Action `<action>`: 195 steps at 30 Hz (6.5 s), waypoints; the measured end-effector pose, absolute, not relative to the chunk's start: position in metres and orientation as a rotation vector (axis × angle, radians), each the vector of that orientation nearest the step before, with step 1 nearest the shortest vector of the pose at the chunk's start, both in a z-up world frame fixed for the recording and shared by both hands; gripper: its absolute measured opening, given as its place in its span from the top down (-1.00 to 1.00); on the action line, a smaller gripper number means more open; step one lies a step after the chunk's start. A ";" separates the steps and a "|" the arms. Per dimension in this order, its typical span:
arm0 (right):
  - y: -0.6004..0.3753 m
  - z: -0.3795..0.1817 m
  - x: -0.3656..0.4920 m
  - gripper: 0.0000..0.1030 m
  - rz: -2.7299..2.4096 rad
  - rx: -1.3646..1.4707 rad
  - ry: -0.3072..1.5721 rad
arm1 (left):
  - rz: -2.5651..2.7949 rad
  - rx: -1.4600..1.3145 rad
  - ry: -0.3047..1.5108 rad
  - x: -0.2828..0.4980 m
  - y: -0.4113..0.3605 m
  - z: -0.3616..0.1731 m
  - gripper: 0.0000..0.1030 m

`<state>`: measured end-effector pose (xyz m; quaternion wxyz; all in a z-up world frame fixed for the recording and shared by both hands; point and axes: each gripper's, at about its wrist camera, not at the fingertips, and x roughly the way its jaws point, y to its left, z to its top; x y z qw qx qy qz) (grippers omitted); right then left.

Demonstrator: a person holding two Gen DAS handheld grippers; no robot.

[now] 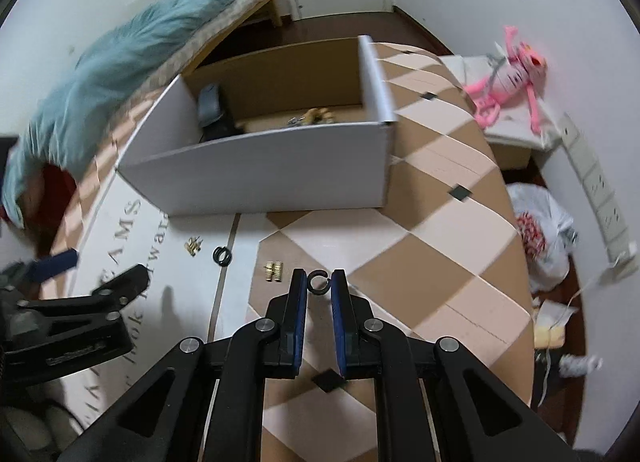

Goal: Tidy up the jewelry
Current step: 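Grasp a small earring with the left tool while the right tool grasps a ring, then drop the earring and ring into the white box, opening both tools, then grasp the black ring with the left tool while the right tool grasps the gold earring, then drop the ring and earring into the white box, opening both tools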

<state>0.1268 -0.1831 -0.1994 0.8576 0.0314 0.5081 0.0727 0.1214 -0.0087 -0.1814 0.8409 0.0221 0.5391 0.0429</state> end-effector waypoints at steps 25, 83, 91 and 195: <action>-0.204 -0.182 0.121 0.75 0.120 0.123 1.047 | -0.150 0.051 1.108 0.141 -0.062 -0.184 0.79; -0.175 -0.123 0.266 -0.87 0.063 -0.110 1.150 | 0.045 -0.004 1.075 0.231 -0.002 -0.095 -1.00; -0.175 -0.109 0.231 -0.88 0.057 -0.102 1.085 | 0.035 -0.036 1.047 0.206 -0.002 -0.086 -1.00; -0.184 -0.140 0.239 -0.86 0.066 -0.095 1.246 | 0.042 -0.047 1.159 0.208 -0.007 -0.112 -0.99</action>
